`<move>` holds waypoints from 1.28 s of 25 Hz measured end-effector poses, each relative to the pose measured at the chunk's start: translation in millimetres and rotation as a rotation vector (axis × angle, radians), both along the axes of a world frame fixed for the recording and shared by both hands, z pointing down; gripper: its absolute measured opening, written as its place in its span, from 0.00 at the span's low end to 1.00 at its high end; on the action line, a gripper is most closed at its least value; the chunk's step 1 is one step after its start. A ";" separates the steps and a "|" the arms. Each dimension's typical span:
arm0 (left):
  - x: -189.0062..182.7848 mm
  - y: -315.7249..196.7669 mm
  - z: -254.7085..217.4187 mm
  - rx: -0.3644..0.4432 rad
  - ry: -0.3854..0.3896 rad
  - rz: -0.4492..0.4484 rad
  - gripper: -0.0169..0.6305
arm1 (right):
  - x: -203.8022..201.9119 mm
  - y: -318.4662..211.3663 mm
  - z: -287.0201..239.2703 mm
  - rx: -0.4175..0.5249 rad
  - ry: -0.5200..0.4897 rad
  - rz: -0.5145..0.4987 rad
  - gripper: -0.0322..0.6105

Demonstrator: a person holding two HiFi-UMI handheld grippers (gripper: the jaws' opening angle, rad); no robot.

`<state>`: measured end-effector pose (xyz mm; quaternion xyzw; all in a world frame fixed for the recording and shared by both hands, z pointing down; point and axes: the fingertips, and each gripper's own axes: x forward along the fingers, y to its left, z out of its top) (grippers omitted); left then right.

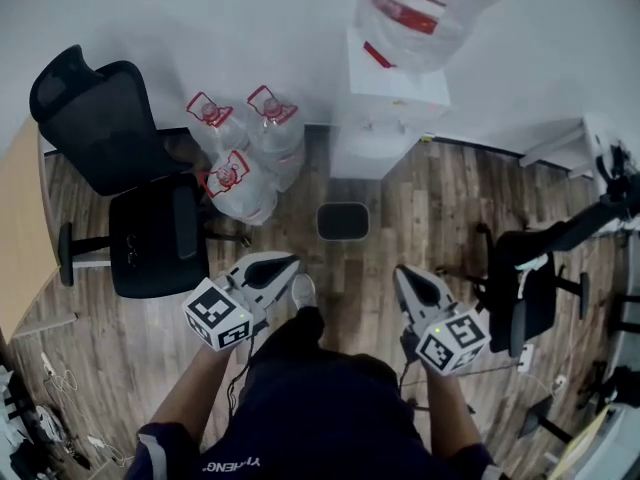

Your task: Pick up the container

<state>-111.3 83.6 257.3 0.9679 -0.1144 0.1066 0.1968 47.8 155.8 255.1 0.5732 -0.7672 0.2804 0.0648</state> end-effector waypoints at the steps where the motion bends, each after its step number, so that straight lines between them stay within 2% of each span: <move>1: 3.1 -9.3 4.0 0.005 -0.004 0.019 0.05 | 1.9 -8.6 3.7 -0.013 0.002 0.008 0.07; 4: 11.2 -32.4 10.3 -0.006 0.020 0.054 0.05 | 3.7 -28.6 15.0 -0.058 -0.004 0.022 0.07; 7: 17.9 -50.4 11.7 -0.066 0.078 0.065 0.05 | 3.6 -47.1 23.4 -0.097 0.000 0.013 0.07; 10: 24.6 -67.0 17.3 -0.109 0.103 0.069 0.05 | 5.3 -66.9 31.1 -0.131 0.004 -0.011 0.07; 15: 34.1 -96.6 41.9 -0.162 0.129 0.018 0.05 | 17.4 -106.9 53.9 -0.154 -0.007 -0.047 0.07; 19: 41.8 -111.7 95.9 -0.208 0.041 -0.053 0.05 | 38.0 -135.9 94.6 -0.176 0.016 -0.092 0.07; 22: 46.0 -119.8 148.8 -0.246 -0.045 -0.132 0.06 | 55.0 -155.0 148.1 -0.232 0.049 -0.147 0.07; 28: 70.6 -133.7 252.4 -0.340 -0.170 -0.269 0.06 | 90.5 -181.7 252.2 -0.335 0.103 -0.252 0.07; 30: 79.6 -134.1 287.5 -0.382 -0.204 -0.293 0.17 | 99.3 -189.0 283.0 -0.362 0.109 -0.279 0.08; 32: 86.7 -132.9 323.3 -0.412 -0.238 -0.306 0.17 | 106.3 -195.6 314.6 -0.385 0.122 -0.308 0.08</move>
